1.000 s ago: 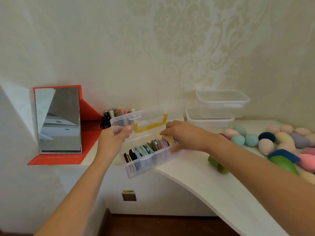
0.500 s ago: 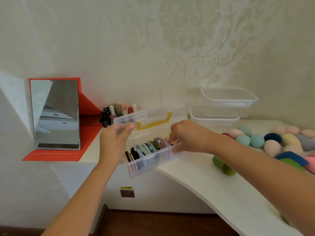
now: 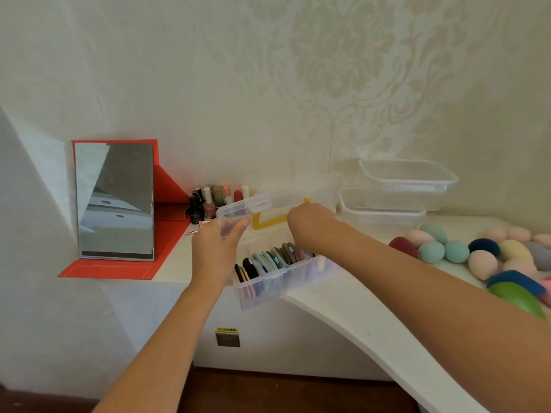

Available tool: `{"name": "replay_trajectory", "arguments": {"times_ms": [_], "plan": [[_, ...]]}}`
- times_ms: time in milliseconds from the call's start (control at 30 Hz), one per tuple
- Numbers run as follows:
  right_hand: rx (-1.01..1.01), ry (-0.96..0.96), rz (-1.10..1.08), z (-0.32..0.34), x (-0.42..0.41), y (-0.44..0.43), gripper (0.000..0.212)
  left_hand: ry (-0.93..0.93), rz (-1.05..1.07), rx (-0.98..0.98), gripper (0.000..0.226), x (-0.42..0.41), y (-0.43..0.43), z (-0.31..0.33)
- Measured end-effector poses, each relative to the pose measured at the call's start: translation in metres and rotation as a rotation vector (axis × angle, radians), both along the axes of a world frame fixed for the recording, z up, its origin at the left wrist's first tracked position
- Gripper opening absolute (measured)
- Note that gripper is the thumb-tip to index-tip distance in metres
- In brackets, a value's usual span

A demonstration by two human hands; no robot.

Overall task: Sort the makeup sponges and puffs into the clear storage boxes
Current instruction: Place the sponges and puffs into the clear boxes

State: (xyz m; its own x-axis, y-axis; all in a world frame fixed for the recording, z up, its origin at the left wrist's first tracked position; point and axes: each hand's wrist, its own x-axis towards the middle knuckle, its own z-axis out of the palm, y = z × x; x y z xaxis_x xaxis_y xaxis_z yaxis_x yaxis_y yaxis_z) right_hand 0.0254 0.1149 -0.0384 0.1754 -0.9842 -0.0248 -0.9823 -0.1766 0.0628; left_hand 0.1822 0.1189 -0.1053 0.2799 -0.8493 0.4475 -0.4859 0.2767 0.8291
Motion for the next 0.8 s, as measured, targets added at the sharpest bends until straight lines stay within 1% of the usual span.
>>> {"name": "replay_trajectory", "arguments": {"times_ms": [133,200,267,433,500,567,667,700,767,800], "plan": [[0.112,0.126,-0.02,0.007,0.01,0.002,0.032,-0.044,-0.02,-0.007,0.022,-0.003,0.001,0.001],[0.131,0.123,-0.049,0.009,0.01,0.001,0.031,-0.051,-0.022,-0.015,0.023,-0.003,0.0,0.0],[0.094,0.054,-0.072,0.008,0.004,0.0,0.029,-0.055,-0.014,-0.018,0.024,-0.003,0.0,-0.001],[-0.129,-0.097,-0.121,-0.008,-0.01,0.013,0.022,-0.076,0.023,-0.038,0.026,-0.003,0.0,-0.004],[-0.192,-0.112,-0.137,-0.016,-0.012,0.019,0.017,-0.08,0.034,-0.042,0.027,-0.003,0.001,-0.003],[-0.219,-0.075,-0.14,-0.022,-0.011,0.026,0.012,-0.091,0.039,-0.043,0.027,-0.004,0.002,-0.003],[-0.173,0.026,-0.141,-0.022,-0.008,0.031,0.02,-0.103,0.036,-0.045,0.027,-0.003,0.002,-0.002],[-0.134,0.052,-0.132,-0.016,-0.006,0.033,0.019,-0.105,0.033,-0.045,0.026,-0.003,0.002,-0.002],[-0.028,0.097,-0.106,-0.006,-0.002,0.029,0.009,-0.103,0.027,-0.048,0.026,-0.004,0.002,-0.002],[0.031,0.116,-0.102,-0.001,-0.001,0.025,0.014,-0.103,0.023,-0.05,0.026,-0.004,0.002,-0.003]]}}
